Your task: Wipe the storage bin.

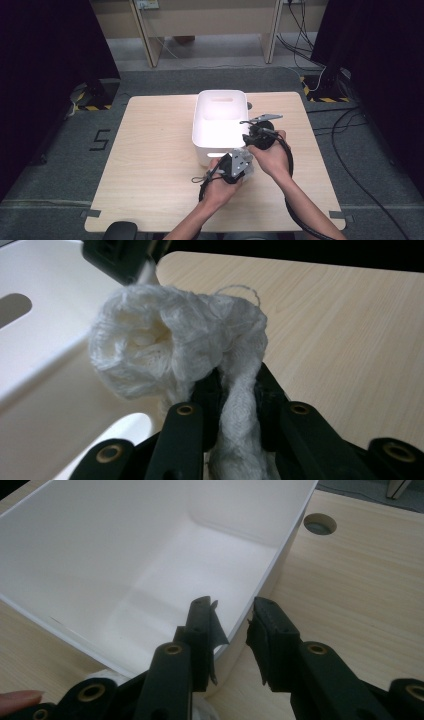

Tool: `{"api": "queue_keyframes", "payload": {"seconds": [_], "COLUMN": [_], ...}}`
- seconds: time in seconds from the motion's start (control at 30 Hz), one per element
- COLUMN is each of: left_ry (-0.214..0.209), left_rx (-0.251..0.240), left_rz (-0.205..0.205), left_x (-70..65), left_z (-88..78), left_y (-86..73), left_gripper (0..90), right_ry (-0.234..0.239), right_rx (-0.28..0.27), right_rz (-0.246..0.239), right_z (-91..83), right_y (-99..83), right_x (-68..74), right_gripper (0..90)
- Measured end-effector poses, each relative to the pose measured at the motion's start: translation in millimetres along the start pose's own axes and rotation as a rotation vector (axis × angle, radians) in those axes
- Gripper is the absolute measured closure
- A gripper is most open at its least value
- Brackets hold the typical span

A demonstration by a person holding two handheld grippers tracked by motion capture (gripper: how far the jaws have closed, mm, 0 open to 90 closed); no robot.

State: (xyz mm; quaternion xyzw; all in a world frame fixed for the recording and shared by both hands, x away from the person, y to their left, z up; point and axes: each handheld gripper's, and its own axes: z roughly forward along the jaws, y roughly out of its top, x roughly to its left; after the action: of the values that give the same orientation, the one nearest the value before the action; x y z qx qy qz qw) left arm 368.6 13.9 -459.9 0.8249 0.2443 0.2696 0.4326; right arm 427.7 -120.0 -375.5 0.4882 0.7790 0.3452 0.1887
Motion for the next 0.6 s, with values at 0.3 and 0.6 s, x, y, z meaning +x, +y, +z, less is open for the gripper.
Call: {"api": "queue_keyframes", "payload": {"seconds": [0.3,0.6], "left_ry": [-0.007,-0.008], "left_rx": [0.058,0.059], "left_rz": [0.009,0.004], "left_x": [-7.4,-8.0], "left_z": [19.8,22.8], "left_y": [-18.8,-18.2], "left_gripper": [77.7,77.7], "right_ry": [0.001,0.0], "right_rx": [0.0,-0.001], "right_rz": [0.0,-0.001], "right_z": [0.0,-0.1], "right_y": [0.0,0.0], "right_x": [-0.2,0.0], "right_gripper": [70.7,70.8]}}
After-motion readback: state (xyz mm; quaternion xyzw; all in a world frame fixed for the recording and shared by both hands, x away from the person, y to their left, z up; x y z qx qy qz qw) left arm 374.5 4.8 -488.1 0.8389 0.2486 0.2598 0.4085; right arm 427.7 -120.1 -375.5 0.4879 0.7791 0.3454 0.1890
